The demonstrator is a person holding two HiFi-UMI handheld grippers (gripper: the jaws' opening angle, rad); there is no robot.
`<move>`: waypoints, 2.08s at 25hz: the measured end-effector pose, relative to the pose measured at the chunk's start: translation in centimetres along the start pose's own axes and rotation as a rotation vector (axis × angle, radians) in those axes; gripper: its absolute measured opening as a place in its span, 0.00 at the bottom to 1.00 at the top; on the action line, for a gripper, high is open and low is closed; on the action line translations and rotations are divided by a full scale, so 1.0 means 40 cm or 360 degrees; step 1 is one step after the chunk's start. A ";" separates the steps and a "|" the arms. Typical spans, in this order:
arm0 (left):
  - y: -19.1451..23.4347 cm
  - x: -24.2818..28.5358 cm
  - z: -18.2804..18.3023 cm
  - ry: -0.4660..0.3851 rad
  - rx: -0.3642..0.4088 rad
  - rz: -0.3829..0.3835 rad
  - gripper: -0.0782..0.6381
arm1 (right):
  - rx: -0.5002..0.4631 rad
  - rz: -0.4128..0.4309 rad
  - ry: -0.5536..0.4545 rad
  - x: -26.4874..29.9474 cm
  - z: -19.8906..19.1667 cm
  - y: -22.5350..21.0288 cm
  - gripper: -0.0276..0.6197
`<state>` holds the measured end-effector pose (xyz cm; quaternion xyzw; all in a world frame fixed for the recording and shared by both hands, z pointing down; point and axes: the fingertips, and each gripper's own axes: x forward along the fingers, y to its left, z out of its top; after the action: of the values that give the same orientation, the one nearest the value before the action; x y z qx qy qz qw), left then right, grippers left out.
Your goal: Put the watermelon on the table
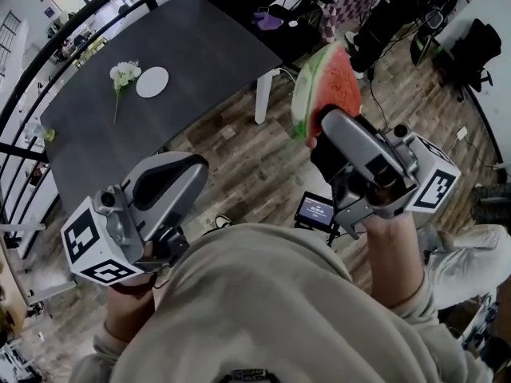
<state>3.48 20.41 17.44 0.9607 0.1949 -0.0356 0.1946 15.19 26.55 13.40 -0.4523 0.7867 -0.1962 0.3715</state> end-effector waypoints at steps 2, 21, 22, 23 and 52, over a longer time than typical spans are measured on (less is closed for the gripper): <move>0.029 -0.050 0.019 -0.0015 0.0007 0.0014 0.12 | 0.0009 0.0019 -0.0004 0.051 -0.014 -0.007 0.36; 0.262 -0.492 0.114 -0.0257 -0.0078 0.0245 0.12 | 0.0155 0.0153 0.0177 0.554 -0.172 -0.087 0.36; 0.270 -0.507 0.112 -0.0268 -0.0082 0.0261 0.12 | 0.0158 0.0163 0.0193 0.573 -0.181 -0.090 0.36; 0.276 -0.523 0.113 -0.0282 -0.0080 0.0280 0.12 | 0.0162 0.0175 0.0212 0.590 -0.191 -0.093 0.36; 0.626 -0.484 0.233 -0.0294 -0.0006 0.0531 0.12 | 0.0313 0.0293 0.0345 0.826 -0.100 -0.444 0.36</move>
<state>-4.56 -11.42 20.63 0.9720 0.0144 -0.0904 0.2166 11.79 -11.04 14.01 -0.3159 0.8372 -0.2850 0.3435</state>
